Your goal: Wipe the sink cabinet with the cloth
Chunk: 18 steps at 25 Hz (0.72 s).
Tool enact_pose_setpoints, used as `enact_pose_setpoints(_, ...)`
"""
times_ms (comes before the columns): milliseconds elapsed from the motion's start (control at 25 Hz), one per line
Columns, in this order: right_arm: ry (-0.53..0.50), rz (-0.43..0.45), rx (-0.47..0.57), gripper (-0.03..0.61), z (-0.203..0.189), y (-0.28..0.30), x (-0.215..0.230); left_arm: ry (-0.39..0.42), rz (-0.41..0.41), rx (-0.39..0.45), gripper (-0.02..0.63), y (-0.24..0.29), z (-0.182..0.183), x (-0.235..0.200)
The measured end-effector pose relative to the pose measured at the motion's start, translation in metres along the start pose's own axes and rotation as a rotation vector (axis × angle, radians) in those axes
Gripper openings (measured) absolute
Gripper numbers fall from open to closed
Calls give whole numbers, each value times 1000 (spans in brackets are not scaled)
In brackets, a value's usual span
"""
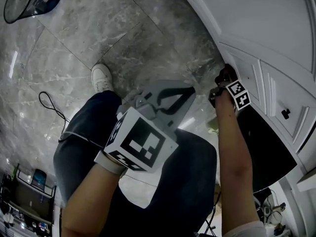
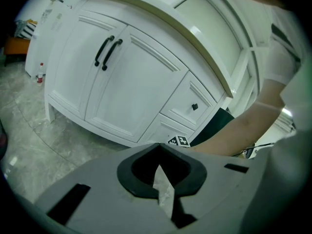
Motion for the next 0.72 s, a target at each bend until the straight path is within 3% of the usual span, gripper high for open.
enact_pose_setpoints(120,20,-2,4,118,2,6,-19,-14,4,16,11,-10,4,-13)
enact_pose_setpoints(320,-28,49,6,117,9,12,-70,-53,-9,43,11,-26,7,-33)
enact_pose_setpoints(720,73,115,35,114,13,16,-134,-92,-36,69,11,-46,10,-60)
Point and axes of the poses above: the fingertips, and each gripper's own axes: y forward along the fingers, x to its right, z out of its top, the point moved 1 cm from there along -y, backward along the fingers, and after that the axes turned 15 degrees about -x, right-handed, at the moved point
